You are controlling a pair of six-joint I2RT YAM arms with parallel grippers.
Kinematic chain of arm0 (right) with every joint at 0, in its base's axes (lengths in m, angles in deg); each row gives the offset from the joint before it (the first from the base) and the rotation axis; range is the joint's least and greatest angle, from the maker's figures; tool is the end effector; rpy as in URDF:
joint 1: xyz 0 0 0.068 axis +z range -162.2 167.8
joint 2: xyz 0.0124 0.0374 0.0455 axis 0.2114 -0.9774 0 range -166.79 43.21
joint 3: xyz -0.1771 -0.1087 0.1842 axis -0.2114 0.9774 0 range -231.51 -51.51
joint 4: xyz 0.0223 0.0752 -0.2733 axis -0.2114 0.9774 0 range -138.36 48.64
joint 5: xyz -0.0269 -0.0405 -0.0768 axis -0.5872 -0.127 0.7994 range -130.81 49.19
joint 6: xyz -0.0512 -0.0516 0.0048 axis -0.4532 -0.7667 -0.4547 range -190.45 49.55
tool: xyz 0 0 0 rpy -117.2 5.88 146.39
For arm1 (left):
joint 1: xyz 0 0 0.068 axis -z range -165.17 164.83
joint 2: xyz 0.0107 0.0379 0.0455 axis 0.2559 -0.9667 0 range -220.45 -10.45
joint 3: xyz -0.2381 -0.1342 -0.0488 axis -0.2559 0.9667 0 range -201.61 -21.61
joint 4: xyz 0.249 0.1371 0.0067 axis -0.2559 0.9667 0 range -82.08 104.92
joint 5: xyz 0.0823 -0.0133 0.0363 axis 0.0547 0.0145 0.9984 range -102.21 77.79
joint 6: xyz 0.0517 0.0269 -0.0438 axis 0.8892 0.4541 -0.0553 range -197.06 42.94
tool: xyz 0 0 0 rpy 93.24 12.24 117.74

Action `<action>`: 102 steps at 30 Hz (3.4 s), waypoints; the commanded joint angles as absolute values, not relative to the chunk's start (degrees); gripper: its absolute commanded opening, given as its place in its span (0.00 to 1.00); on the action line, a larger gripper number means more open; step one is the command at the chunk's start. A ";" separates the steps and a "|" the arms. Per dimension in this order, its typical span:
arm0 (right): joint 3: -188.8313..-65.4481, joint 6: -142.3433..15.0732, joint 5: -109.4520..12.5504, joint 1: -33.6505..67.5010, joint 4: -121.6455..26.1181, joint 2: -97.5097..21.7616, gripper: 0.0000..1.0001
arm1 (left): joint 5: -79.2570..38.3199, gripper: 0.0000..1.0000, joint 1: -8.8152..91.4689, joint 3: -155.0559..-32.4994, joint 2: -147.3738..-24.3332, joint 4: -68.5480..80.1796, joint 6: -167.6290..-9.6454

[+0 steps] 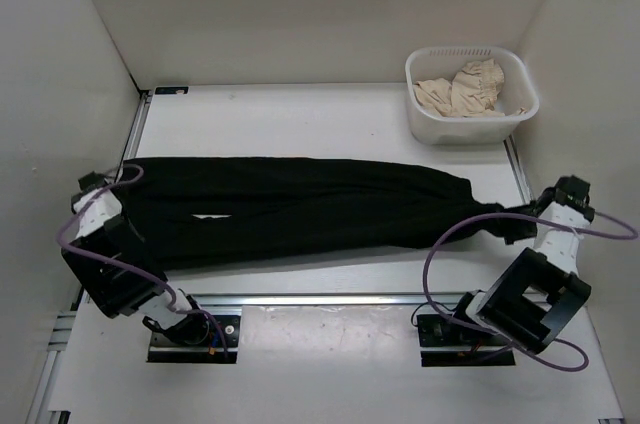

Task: Fold and stack the trousers
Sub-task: Flatten the trousers out, then fold the trousers

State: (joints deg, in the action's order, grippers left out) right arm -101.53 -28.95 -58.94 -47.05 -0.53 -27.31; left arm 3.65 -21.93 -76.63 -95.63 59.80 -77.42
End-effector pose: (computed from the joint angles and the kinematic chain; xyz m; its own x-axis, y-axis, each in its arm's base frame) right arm 0.2177 -0.1286 0.2068 -0.2740 0.9580 -0.0849 0.8414 0.2815 0.4613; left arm 0.2134 0.1800 0.1671 -0.7896 -0.5974 -0.1402 -0.6110 0.7442 0.2698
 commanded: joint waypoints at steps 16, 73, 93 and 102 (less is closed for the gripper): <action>-98.27 -34.59 -53.13 -51.66 0.50 -29.83 0.00 | 4.58 0.84 -32.90 -78.20 -102.28 58.37 -77.06; -125.06 -35.29 -35.71 -22.22 8.17 -39.36 0.58 | 0.17 0.93 -9.18 -112.92 -119.31 67.95 -77.06; -139.84 -25.10 -32.37 -21.17 -1.95 -79.49 0.39 | -1.65 1.00 -5.91 -138.75 -135.15 64.96 -77.06; -139.83 -28.70 -28.60 -23.45 -0.30 -77.65 0.00 | -2.90 1.00 -5.39 -149.31 -150.01 64.43 -77.06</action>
State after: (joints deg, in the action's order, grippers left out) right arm -140.21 -26.72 -33.43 -22.38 -0.83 -76.47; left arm -2.36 -5.66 -149.22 -143.85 62.51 -76.96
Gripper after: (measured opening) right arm 0.012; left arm 0.998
